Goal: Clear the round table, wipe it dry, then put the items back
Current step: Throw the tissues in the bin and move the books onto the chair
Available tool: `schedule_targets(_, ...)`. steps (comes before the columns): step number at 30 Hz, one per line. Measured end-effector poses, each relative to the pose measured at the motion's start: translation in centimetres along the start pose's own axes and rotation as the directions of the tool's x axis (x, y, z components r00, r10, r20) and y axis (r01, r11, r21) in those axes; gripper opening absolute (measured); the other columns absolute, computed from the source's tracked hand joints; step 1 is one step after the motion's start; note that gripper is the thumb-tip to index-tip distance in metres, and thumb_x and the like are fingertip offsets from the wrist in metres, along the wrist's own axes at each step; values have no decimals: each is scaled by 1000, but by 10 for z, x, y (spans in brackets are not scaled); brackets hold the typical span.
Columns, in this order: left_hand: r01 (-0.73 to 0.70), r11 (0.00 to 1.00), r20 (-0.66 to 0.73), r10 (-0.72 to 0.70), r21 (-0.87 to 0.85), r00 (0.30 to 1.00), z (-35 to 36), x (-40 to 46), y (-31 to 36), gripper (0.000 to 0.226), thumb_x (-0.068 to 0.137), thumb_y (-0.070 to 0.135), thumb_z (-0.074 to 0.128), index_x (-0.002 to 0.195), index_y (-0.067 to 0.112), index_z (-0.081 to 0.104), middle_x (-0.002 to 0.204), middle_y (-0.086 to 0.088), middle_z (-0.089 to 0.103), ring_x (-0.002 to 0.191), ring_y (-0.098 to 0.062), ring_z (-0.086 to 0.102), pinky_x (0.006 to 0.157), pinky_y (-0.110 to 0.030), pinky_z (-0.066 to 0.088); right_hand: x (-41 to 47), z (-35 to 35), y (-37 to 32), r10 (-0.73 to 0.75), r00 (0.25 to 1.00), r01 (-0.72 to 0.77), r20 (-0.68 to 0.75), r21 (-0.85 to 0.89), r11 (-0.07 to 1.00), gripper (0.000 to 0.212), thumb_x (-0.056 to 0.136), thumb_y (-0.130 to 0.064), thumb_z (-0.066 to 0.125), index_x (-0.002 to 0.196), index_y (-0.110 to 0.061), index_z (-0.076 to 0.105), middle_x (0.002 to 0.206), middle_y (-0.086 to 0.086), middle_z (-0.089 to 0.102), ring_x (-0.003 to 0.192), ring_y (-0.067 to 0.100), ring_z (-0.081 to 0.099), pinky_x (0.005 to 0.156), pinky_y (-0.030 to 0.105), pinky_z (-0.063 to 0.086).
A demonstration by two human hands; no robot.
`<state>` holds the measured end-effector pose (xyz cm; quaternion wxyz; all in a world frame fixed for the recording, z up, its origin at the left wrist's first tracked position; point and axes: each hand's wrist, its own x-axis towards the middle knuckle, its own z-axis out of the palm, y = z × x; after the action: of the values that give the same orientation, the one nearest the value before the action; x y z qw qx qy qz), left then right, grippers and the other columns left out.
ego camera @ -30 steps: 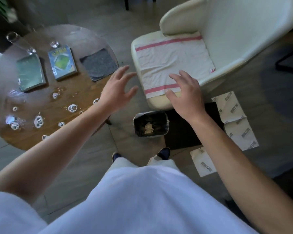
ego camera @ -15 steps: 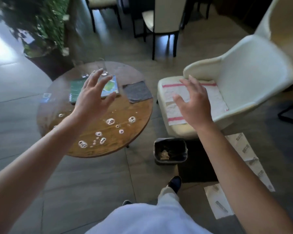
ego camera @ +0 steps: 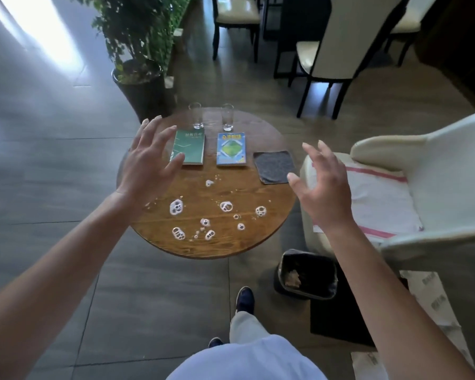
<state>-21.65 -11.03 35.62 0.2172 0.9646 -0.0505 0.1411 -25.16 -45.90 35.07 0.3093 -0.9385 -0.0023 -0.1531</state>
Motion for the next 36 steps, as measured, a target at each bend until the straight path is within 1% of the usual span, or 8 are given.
schedule_targets(4,34,999,-50,-33,4,998,11,28,-13,60,97,48,54,152,27,45,169,-1,25,158,-24,15,121,-55,28,47,31,4,-55,998,56,35,-37,998,63,95,-40,68,152,-28,46,164,7,37,147,32,35,117,50,35)
schedule_targets(9,90,995,-100,-85,42,991,28,58,-29,57,99,48,52,150,22,48,168,-4,28,158,-26,15,124,-54,24,108,60,9,-104,993,105,57,-17,994,62,96,-40,67,152,-26,46,164,8,37,149,31,33,118,49,33)
schedule_targets(15,150,986,-51,-147,76,988,55,88,-50,60,99,53,46,151,24,46,168,-3,26,158,-25,13,126,-51,19,154,92,17,-115,985,116,127,4,993,62,96,-46,63,153,-27,46,164,7,36,150,31,31,118,47,32)
schedule_targets(19,166,982,-25,-165,84,986,73,110,-71,62,98,56,43,151,23,46,168,-3,26,158,-25,12,127,-49,17,174,117,22,-105,979,108,174,-7,994,65,94,-54,54,153,-29,45,165,5,36,149,30,32,120,51,33)
schedule_targets(24,175,982,28,-178,70,984,97,142,-104,62,98,53,46,151,23,45,168,-5,26,158,-27,13,126,-53,18,196,152,20,-68,977,69,203,1,998,63,94,-48,62,152,-28,46,165,5,35,150,29,31,119,53,35)
schedule_targets(29,160,985,64,-164,57,984,120,186,-149,61,98,53,48,152,24,45,168,-4,26,158,-27,12,127,-49,15,226,194,11,-10,980,21,199,-54,998,63,95,-46,64,152,-28,47,165,5,36,150,30,31,119,54,35)
schedule_targets(32,162,985,122,-168,55,978,143,213,-184,58,100,47,54,152,23,45,168,-5,26,158,-27,12,127,-49,16,242,227,11,66,977,-48,202,-96,994,62,96,-44,66,152,-27,47,165,5,35,151,30,32,119,51,33)
schedule_targets(36,150,975,210,-182,162,961,188,230,-233,62,99,42,60,155,22,41,169,-10,25,158,-32,13,127,-52,16,259,287,24,184,950,-147,253,-158,976,63,95,-40,68,152,-27,46,166,6,33,151,30,30,120,50,30)
